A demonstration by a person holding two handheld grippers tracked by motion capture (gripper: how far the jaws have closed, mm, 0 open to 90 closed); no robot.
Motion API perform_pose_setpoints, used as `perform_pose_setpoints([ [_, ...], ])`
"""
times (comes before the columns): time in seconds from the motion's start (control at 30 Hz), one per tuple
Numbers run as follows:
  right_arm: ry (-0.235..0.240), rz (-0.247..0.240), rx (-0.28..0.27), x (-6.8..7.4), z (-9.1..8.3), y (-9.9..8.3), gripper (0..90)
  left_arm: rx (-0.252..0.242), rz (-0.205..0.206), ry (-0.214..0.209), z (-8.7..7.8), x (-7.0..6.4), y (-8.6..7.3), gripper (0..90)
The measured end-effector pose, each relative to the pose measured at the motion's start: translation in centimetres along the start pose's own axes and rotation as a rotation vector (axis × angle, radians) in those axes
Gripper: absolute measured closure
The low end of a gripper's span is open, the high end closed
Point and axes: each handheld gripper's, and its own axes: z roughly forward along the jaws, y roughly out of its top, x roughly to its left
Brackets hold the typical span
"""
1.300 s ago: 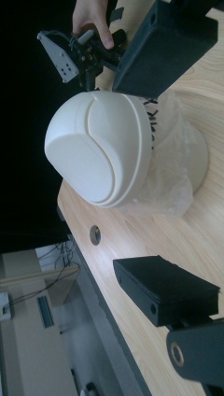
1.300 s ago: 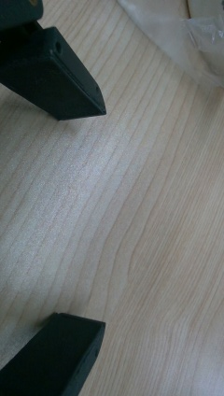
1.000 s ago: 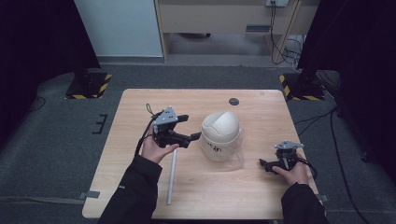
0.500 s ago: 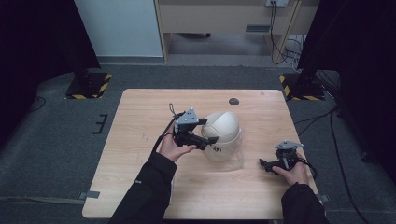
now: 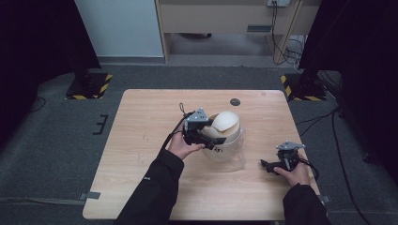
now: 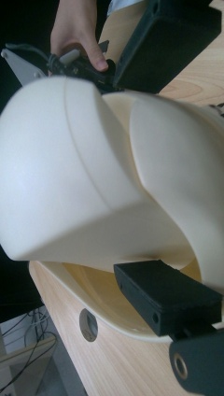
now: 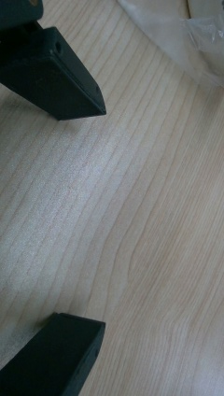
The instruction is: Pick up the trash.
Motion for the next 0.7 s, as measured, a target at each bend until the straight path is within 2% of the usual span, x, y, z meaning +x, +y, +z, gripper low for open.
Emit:
perform_pose_setpoints([
  [0.2, 0.0, 0.0, 0.0, 0.0, 0.0, 0.0, 0.8, 0.004, -0.008, -0.012, 0.6, 0.0, 0.1, 7.6],
  [0.4, 0.0, 0.0, 0.0, 0.0, 0.0, 0.0, 0.8, -0.01, -0.004, -0.006, -0.5, -0.4, 0.6, 10.1],
  [0.5, 0.0, 0.0, 0.0, 0.0, 0.0, 0.0, 0.8, -0.018, 0.002, 0.007, -1.4, -0.5, 0.8, 10.5],
  [0.57, 0.0, 0.0, 0.0, 0.0, 0.0, 0.0, 0.8, -0.031, 0.016, 0.027, -2.9, -0.8, 1.0, 11.3],
  [0.6, 0.0, 0.0, 0.0, 0.0, 0.0, 0.0, 0.8, -0.031, 0.016, 0.027, -2.9, -0.8, 1.0, 12.2],
  [0.7, 0.0, 0.0, 0.0, 0.0, 0.0, 0.0, 0.8, -0.041, 0.029, 0.077, -5.6, -1.3, 0.8, 13.8],
])
